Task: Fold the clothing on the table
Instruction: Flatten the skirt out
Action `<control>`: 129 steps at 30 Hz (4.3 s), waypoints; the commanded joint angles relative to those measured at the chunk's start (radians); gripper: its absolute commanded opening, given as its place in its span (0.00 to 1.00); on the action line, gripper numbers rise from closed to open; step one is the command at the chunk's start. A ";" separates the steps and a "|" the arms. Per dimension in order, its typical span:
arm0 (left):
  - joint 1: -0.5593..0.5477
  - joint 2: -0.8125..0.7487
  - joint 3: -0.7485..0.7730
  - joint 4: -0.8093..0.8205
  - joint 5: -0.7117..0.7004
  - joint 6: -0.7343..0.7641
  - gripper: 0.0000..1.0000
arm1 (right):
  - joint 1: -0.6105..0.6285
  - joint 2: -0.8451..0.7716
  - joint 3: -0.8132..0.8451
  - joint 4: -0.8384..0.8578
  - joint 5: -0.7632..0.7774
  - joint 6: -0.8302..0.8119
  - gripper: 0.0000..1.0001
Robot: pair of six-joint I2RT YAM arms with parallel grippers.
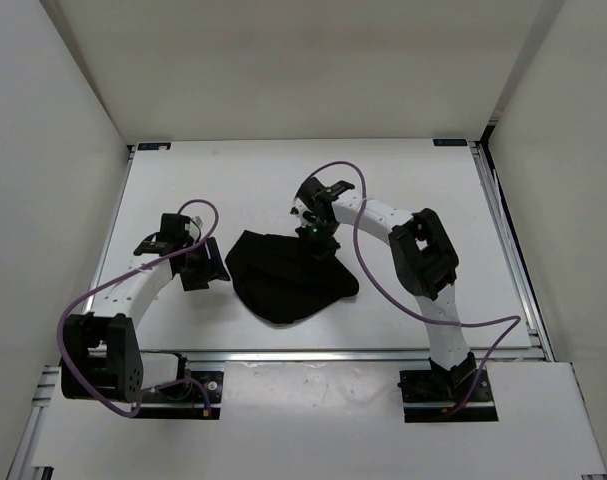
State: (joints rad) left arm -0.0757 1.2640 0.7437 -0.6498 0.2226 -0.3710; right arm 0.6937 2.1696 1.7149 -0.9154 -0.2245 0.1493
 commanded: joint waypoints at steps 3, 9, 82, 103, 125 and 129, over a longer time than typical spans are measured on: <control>0.002 -0.009 -0.015 0.018 0.024 0.015 0.71 | -0.005 -0.039 0.090 -0.040 -0.023 0.012 0.00; 0.002 -0.017 -0.017 0.016 0.026 0.015 0.70 | -0.075 -0.222 0.308 -0.017 0.171 0.070 0.00; -0.073 0.101 -0.007 0.042 0.029 0.008 0.67 | 0.225 -1.301 -0.562 0.697 0.416 -0.008 0.00; -0.125 0.169 0.013 0.062 0.015 -0.040 0.66 | -0.374 -0.881 -0.556 0.819 0.068 0.082 0.04; -0.157 0.244 0.048 0.078 0.067 -0.013 0.67 | -0.393 -0.814 -0.769 0.355 0.106 0.150 0.57; -0.170 0.270 0.052 0.085 0.087 -0.016 0.67 | -0.418 -0.823 -0.856 0.414 0.079 0.185 0.57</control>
State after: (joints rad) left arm -0.2333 1.5089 0.7807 -0.5888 0.2855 -0.3996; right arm 0.2901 1.3830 0.8684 -0.5560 -0.1207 0.2867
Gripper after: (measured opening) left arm 0.673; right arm 0.571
